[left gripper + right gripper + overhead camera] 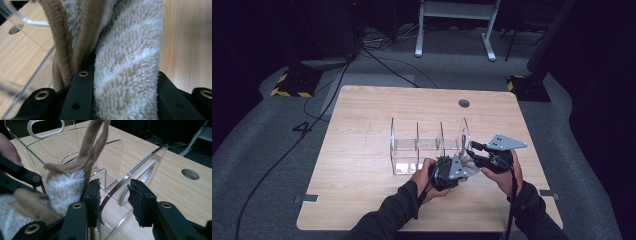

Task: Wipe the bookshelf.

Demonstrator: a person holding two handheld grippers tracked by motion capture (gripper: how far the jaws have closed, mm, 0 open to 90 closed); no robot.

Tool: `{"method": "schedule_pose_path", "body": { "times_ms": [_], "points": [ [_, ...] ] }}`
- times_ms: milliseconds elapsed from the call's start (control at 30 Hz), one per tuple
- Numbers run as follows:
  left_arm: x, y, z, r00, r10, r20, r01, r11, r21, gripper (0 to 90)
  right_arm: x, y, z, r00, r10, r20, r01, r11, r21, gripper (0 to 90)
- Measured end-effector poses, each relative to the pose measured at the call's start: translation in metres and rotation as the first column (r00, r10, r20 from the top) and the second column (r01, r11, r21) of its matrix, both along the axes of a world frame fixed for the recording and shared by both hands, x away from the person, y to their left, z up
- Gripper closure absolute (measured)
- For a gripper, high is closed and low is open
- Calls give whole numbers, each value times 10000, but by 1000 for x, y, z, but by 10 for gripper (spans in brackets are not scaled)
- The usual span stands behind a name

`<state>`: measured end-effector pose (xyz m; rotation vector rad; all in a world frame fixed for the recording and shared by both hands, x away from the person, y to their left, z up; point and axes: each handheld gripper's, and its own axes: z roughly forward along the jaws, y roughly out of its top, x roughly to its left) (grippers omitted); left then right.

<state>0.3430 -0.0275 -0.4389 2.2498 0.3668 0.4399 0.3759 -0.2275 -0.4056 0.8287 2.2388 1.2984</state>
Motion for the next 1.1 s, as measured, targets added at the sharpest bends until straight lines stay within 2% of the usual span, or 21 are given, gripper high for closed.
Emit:
{"method": "schedule_pose_path", "body": {
  "times_ms": [133, 367, 400, 467, 567, 800, 833, 900, 933, 1033, 1067, 1100],
  "points": [
    [-2, 21, 5, 9998, 191, -67, -192, 9997, -131, 708, 0, 0, 0, 10000, -34, 7, 34, 10000, -26, 616],
    [-10, 74, 8, 9962, 839, -243, -842, 9964, -128, 712, -1, 1, 0, 10000, -63, 8, 63, 10000, -29, 618],
    [-10, 74, 8, 9962, 839, -243, -842, 9964, -128, 712, -1, 1, 0, 10000, -79, 3, 79, 10000, -28, 618],
    [-13, 92, 9, 9936, 1090, -303, -1099, 9935, -297, 712, -1, 1, 0, 10000, -92, 12, 92, 9999, -49, 618],
    [-17, 109, 10, 9905, 1354, -227, -1360, 9904, -242, 712, -1, 1, 0, 10000, -96, 16, 96, 9999, -58, 619],
    [-23, 148, 12, 9779, 2083, -195, -2089, 9772, -389, 712, -1, 1, 0, 10000, -97, 13, 97, 9999, -28, 615],
    [-23, 148, 12, 9779, 2083, -195, -2089, 9772, -389, 712, -1, 1, 0, 10000, -97, 13, 97, 9999, -28, 615],
    [-24, 158, 13, 9731, 2291, -240, -2300, 9722, -428, 712, -1, 1, 0, 9999, -119, 25, 119, 9999, -22, 612],
    [-26, 166, 13, 9685, 2481, -195, -2487, 9678, -396, 711, -1, 1, 0, 9999, -127, 27, 127, 9999, -21, 611],
    [-26, 174, 13, 9653, 2608, -146, -2612, 9647, -334, 711, -1, 1, 0, 9999, -145, 36, 145, 9999, -22, 608],
    [-26, 181, 13, 9590, 2833, -102, -2835, 9586, -273, 711, -1, 1, 0, 9999, -149, 39, 149, 9999, -24, 605],
    [-26, 185, 13, 9567, 2910, -84, -2911, 9564, -249, 710, -1, 1, 0, 9999, -151, 38, 151, 9999, -21, 605]
  ]
}}
